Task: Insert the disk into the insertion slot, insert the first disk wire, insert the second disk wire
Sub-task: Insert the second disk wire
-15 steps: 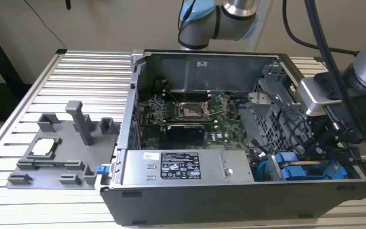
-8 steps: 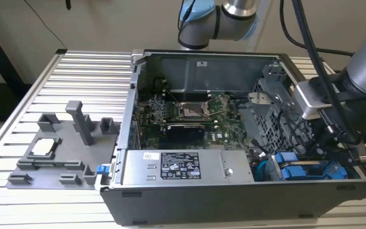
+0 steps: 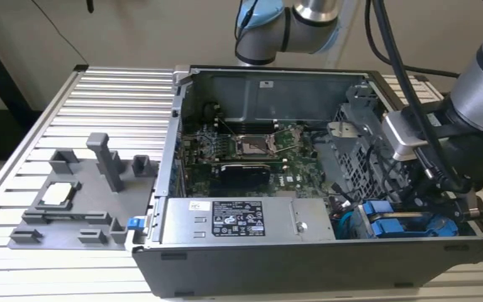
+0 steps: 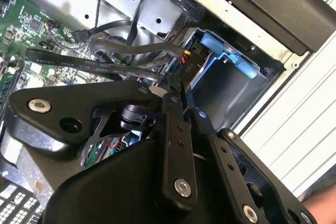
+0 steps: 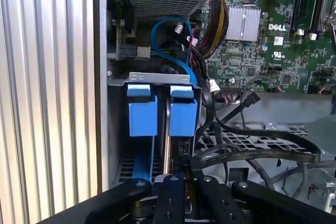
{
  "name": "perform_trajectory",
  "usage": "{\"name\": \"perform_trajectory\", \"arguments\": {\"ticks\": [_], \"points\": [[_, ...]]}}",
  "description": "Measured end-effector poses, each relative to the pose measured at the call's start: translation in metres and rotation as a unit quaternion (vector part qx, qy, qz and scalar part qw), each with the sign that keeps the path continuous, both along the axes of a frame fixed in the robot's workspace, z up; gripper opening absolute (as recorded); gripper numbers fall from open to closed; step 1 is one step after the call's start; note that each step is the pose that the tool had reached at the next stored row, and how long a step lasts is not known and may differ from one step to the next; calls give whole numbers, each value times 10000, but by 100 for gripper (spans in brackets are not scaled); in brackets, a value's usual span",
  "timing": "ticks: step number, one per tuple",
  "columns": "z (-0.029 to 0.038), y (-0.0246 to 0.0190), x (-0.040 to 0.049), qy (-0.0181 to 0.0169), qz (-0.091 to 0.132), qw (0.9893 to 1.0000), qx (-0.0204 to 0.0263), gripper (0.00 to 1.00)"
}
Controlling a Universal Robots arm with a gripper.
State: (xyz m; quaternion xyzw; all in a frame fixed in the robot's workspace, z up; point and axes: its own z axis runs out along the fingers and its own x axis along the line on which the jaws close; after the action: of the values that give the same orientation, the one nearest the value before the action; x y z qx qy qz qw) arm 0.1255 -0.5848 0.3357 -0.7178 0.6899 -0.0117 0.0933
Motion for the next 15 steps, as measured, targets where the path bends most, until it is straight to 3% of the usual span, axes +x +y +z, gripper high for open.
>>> {"name": "perform_trajectory", "arguments": {"ticks": [4, 5, 7, 8, 15], "points": [[-9, 0, -5, -3, 0, 10000, -1, 17], [-9, 0, -5, -3, 0, 10000, -1, 23], [-9, 0, -5, -3, 0, 10000, -1, 23], [-3, 0, -5, -3, 0, 10000, -2, 30], [116, 0, -6, -3, 0, 10000, -3, 30]]}}
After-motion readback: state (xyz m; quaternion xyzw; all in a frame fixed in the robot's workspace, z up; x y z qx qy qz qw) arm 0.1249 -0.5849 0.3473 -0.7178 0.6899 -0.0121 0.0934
